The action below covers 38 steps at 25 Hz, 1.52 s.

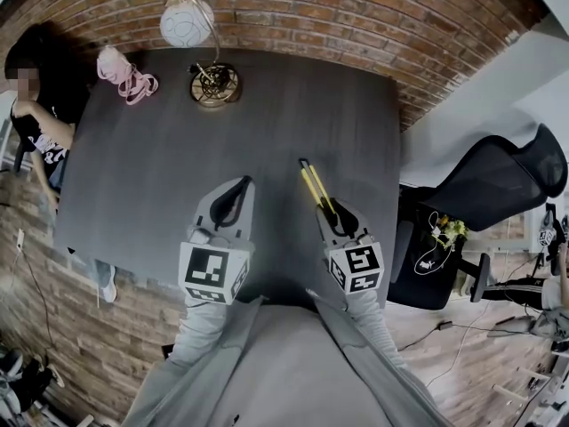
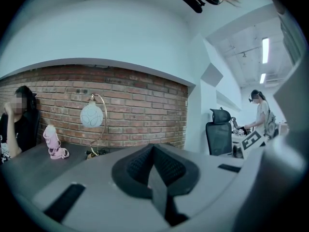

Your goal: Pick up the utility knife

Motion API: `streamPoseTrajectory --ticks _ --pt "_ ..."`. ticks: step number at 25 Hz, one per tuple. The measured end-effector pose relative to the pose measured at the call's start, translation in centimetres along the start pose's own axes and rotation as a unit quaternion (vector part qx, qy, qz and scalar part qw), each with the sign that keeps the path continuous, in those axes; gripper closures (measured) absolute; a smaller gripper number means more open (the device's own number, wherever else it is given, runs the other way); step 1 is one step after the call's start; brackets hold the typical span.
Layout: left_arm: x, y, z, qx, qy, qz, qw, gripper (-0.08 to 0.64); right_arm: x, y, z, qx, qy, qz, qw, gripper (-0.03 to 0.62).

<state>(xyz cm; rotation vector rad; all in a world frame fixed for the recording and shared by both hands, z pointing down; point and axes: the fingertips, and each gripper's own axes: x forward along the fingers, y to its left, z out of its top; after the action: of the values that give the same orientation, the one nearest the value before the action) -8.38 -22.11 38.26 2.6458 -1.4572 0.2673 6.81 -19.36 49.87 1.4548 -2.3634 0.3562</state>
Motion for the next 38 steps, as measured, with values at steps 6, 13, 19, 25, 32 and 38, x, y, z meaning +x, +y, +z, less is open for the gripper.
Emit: streamPoseTrajectory --ticks 6,13,19,25,32,38 --pt "-0.1 0.2 0.8 0.005 -0.008 -0.004 0.9999 0.54 -1.3 -0.8 4.5 -0.008 -0.056 -0.02 0.998 0.463" --pt "-0.3 0.3 1.7 0.011 -0.019 -0.011 0.9997 0.541 -3.4 -1.7 8.9 -0.017 -0.117 -0.049 0.992 0.463" --pt "-0.3 -0.2 2.6 0.015 -0.03 -0.015 0.9993 0.541 -5.8 -2.5 12.1 -0.026 -0.164 -0.067 0.984 0.463" --pt "-0.4 -0.7 3.2 0.018 -0.037 -0.019 0.999 0.54 -7.9 -3.0 13.5 -0.033 -0.185 -0.081 0.979 0.463" --pt "-0.5 -1.4 3.2 0.019 -0.038 -0.02 0.9989 0.541 -9.1 -3.4 13.5 -0.024 -0.193 -0.082 0.978 0.463" --pt "-0.9 -1.6 3.4 0.02 -0.04 -0.02 0.9988 0.541 -9.5 -3.1 14.0 -0.022 -0.203 -0.083 0.975 0.463"
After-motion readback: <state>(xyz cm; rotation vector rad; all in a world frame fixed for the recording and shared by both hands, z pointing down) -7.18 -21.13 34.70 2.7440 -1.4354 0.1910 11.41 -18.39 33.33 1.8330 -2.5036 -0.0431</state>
